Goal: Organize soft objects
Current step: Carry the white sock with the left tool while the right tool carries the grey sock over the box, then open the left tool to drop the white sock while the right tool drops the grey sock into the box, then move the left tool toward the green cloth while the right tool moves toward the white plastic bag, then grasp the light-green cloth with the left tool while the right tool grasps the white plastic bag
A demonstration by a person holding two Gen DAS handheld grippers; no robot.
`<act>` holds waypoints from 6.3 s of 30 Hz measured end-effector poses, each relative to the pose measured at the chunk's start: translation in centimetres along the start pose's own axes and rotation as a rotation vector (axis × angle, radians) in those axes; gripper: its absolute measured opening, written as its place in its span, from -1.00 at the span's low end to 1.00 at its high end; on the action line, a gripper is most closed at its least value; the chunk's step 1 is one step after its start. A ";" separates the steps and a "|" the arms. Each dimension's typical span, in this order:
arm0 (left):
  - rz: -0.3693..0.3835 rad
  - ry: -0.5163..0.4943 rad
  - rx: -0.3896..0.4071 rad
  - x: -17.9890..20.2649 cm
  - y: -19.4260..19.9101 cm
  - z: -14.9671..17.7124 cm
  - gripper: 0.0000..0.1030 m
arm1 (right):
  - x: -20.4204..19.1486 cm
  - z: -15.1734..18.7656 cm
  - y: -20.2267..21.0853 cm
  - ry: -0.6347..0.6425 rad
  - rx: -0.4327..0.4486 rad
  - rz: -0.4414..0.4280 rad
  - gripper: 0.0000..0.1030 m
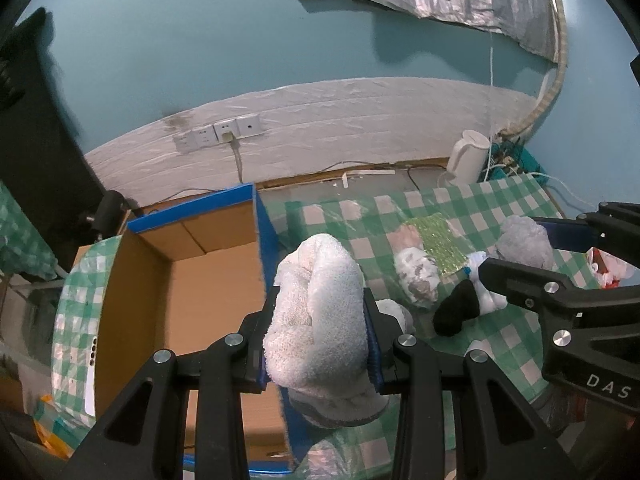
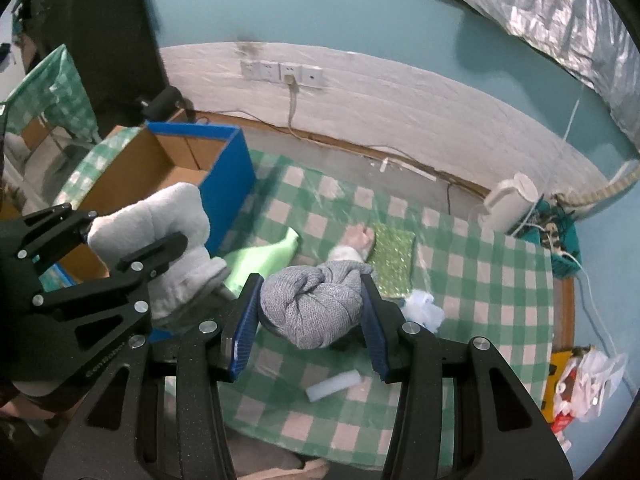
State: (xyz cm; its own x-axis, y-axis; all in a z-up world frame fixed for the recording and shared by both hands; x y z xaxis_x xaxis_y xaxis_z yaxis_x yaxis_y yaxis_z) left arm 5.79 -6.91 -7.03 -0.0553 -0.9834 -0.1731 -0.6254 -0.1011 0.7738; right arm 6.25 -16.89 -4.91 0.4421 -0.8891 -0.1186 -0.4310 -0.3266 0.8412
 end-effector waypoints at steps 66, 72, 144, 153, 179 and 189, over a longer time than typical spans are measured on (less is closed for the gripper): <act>-0.215 0.240 -0.108 -18.1 -3.2 5.3 0.38 | -13.5 -5.5 -10.3 0.079 -0.116 -0.109 0.40; -0.185 0.237 -0.091 -17.1 -2.8 4.6 0.39 | -12.0 -5.1 -9.7 0.058 -0.113 -0.093 0.40; -0.089 -0.116 -0.099 4.2 -4.8 1.7 0.49 | 9.4 4.2 -3.8 -0.260 -0.080 0.103 0.41; -0.095 -0.125 -0.164 5.2 -7.3 2.6 0.49 | 11.1 5.1 -5.4 -0.295 -0.119 0.133 0.46; -0.109 -0.122 -0.309 7.1 -13.6 4.9 0.49 | 15.0 6.0 -9.8 -0.350 -0.185 0.172 0.54; -0.111 -0.119 -0.338 7.0 -14.9 5.4 0.49 | 17.3 7.6 -12.2 -0.411 -0.224 0.203 0.54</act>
State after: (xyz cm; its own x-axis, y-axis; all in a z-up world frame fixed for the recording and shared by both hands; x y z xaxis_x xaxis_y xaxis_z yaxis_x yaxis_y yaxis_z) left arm 10.58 -11.45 -23.06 -0.1043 -0.9411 -0.3216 -0.3417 -0.2698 0.9003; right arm 13.16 -30.73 -21.20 0.0018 -0.9949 -0.1009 -0.2771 -0.0975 0.9559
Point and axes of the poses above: each gripper's, at about its wrist camera, not at the fingertips, and y roughly against the way its jaws point, x to its right, z to its underside, the point moved 7 cm from there along -y, roughly the way its jaws point, and after that the axes turned 8 degrees about -z, right-handed, at the moved point
